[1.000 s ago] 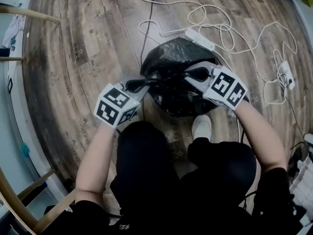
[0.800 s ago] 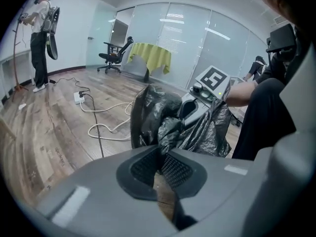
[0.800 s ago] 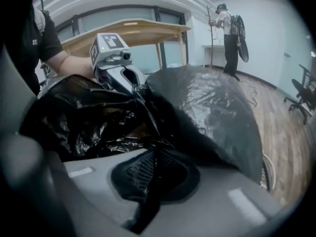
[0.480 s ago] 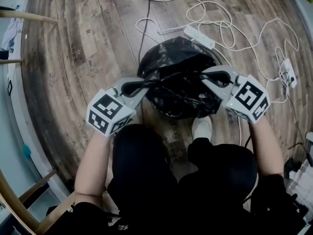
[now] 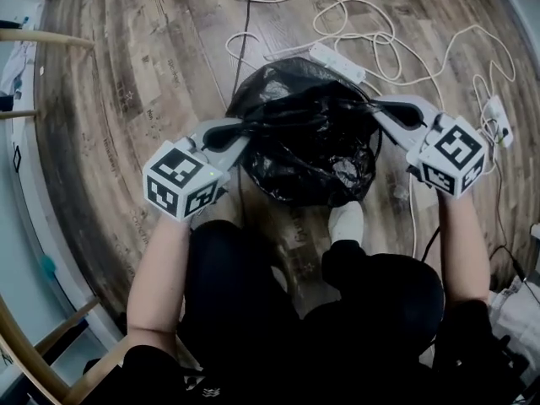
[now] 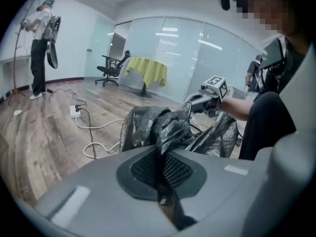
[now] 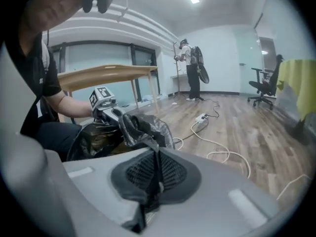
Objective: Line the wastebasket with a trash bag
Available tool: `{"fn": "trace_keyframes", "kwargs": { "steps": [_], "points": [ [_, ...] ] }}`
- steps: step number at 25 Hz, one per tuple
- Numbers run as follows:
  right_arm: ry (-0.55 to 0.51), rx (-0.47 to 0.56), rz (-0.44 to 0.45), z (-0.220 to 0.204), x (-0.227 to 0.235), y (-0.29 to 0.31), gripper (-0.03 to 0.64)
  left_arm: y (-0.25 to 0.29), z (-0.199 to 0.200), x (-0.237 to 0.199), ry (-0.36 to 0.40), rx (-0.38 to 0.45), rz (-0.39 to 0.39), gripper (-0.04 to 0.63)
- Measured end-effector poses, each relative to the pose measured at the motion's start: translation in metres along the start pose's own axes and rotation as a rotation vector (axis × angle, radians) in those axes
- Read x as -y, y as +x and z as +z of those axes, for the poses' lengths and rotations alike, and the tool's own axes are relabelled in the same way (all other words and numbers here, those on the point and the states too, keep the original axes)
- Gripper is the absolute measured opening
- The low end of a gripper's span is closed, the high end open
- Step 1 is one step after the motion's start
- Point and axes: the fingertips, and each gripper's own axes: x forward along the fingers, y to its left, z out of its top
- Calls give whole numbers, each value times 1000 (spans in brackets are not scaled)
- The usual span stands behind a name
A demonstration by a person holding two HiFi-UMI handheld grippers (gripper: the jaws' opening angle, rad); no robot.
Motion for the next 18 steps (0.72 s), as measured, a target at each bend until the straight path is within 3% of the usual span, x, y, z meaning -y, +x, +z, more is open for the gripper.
{"fn": "trace_keyframes", "kwargs": {
  "steps": [7, 9, 13, 18],
  "points": [
    [198, 37, -99, -25, 75, 25, 2, 12, 10, -49, -230, 86, -12, 6],
    [250, 12, -93, -41, 86, 37, 2, 21, -2, -62, -294, 68, -8, 6],
    [305, -62, -45, -77, 88, 59, 2, 41, -28, -75, -336, -16, -15, 6],
    [394, -70, 11, -104, 81, 69, 2, 64, -45, -73, -442, -33, -99, 8]
  ]
}}
